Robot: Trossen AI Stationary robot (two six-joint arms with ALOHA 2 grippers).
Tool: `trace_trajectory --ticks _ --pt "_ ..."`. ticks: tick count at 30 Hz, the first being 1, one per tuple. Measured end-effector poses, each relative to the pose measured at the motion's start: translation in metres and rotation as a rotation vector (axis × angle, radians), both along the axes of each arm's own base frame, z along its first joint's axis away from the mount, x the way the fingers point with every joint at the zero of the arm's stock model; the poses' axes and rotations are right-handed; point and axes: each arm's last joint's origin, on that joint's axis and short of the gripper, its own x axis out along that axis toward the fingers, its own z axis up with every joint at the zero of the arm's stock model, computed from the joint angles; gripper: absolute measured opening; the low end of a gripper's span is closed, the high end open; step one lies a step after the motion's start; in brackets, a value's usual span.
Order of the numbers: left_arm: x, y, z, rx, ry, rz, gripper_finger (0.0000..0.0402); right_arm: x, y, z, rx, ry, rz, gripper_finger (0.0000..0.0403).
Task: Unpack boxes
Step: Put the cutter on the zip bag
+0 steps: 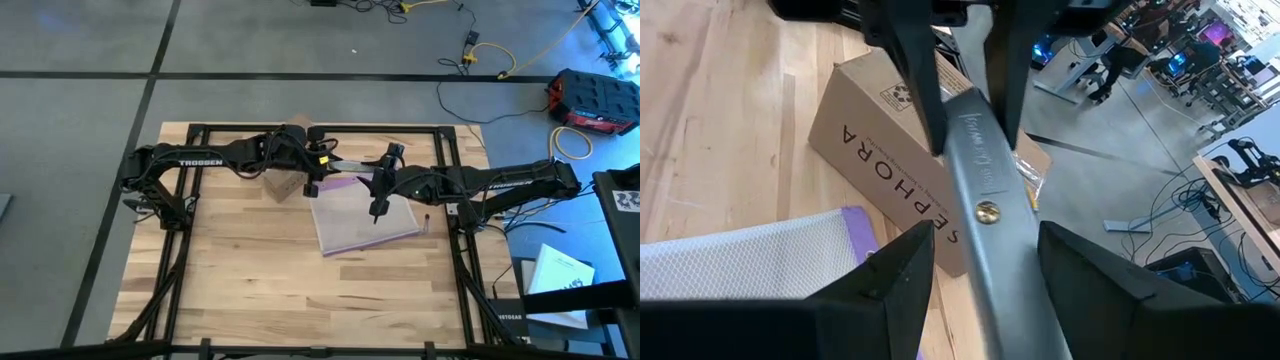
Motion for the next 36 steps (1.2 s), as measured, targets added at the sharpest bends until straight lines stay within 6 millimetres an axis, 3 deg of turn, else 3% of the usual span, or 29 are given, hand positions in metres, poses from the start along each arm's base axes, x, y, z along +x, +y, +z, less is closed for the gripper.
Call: trace_trajectory --ticks 9,18,36 --pt "0.000 0.001 0.001 0.001 -0.010 0.001 0.0109 0.000 0.000 0.000 0.000 0.000 0.000 0.0170" --pt "-0.005 0.015 -0.003 -0.025 0.030 0.071 0.0109 0.000 0.000 0.000 0.000 0.000 0.000 0.0170" --pt "-0.009 0.014 -0.016 -0.082 0.114 0.089 0.0109 0.000 0.000 0.000 0.000 0.000 0.000 0.0170"
